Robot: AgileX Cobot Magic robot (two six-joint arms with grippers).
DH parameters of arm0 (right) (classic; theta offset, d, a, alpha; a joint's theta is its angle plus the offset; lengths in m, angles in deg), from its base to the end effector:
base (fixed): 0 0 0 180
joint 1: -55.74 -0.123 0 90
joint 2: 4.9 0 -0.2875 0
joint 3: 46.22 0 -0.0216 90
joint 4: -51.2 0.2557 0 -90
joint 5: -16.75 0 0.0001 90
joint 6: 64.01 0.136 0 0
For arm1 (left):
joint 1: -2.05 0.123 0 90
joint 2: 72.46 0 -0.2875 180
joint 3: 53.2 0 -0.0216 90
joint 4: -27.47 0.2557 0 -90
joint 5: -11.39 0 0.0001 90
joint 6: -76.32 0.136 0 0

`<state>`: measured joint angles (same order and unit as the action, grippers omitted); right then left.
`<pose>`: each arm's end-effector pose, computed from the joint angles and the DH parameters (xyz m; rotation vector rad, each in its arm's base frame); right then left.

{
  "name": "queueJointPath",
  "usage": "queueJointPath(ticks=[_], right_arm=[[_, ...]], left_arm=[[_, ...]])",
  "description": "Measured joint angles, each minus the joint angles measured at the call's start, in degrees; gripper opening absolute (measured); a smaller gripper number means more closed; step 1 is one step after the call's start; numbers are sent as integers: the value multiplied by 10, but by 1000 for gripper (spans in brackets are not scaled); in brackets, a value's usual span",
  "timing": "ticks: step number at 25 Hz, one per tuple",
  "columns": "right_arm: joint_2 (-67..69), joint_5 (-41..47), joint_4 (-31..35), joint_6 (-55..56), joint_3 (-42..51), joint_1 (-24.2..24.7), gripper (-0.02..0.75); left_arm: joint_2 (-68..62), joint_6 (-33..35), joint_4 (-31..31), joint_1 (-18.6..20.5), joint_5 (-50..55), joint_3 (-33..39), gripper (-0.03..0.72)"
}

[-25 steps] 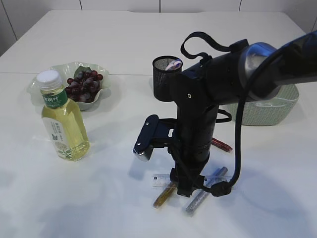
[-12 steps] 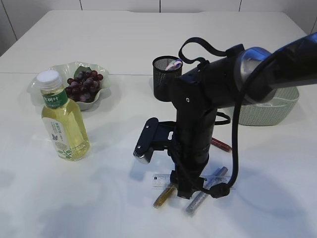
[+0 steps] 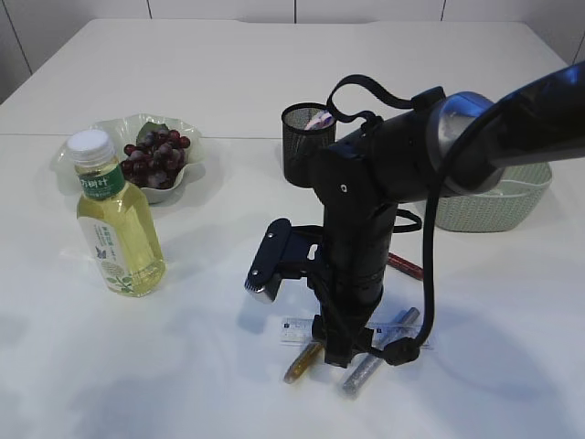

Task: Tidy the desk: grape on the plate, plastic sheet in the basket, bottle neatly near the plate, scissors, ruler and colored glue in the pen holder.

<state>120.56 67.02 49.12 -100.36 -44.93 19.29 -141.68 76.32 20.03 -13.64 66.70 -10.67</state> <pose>0.3173 0.2296 0.0857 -1.8611 2.4658 -0.0440 0.1638 -0.0611 0.1854 0.3096 2.9099 -0.2123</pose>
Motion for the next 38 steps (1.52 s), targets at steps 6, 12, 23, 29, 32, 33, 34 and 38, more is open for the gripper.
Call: queueJointPath(ticks=[6,12,23,29,32,33,34,38], right_arm=[[0,0,-1,2,0,0,371],[0,1,-1,2,-1,0,289],[-16,6,-1,2,-1,0,252],[-65,5,-1,2,-1,2,239],[-83,3,0,2,-1,8,239],[-85,3,1,2,-1,10,239],[-85,5,1,2,-1,11,245],[-82,19,12,2,-1,13,367]], left_arm=[[0,0,0,0,0,0,415],[0,0,0,0,0,0,415],[0,0,0,0,0,0,415],[0,0,0,0,0,0,415],[0,0,0,0,0,0,415],[0,0,0,0,0,0,415],[0,0,0,0,0,0,415],[0,0,0,0,0,0,415]])
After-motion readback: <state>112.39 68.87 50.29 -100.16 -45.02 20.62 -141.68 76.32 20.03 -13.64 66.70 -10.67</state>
